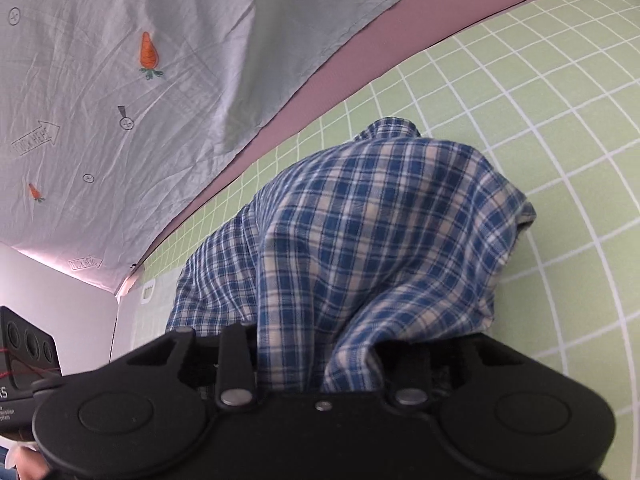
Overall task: Fold clothes
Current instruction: 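Lift the folded shirt with both grippers and carry it onto the clothes stack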
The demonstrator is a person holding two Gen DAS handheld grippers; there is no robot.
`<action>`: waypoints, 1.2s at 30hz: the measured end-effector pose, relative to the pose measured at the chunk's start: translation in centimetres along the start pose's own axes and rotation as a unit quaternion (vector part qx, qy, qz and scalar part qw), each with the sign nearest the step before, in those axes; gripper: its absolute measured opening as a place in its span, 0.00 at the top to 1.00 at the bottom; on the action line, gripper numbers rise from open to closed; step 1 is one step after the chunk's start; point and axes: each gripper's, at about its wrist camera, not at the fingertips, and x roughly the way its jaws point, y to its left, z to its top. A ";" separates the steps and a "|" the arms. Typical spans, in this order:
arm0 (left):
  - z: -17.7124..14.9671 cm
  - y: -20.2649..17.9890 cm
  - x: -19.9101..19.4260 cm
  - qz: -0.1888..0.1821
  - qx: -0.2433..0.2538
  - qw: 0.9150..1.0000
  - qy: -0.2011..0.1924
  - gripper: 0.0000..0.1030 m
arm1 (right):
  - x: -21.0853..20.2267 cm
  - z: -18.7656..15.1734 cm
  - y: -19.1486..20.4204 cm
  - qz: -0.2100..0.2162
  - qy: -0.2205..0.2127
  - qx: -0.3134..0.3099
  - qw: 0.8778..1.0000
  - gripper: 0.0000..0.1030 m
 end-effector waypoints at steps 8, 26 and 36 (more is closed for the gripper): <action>-5.4 -1.3 -5.1 -0.022 0.014 1.000 -0.002 0.80 | -7.0 -5.4 1.2 -0.007 -0.037 0.012 0.999 0.62; -13.6 -11.5 -8.3 -0.075 0.105 0.991 -0.016 0.80 | -20.3 -13.0 -2.7 -0.029 -0.134 0.034 0.990 0.62; -17.9 -26.7 -4.5 -0.100 0.079 0.989 -0.077 0.80 | -31.4 -6.2 -12.2 -0.022 -0.139 -0.034 0.989 0.62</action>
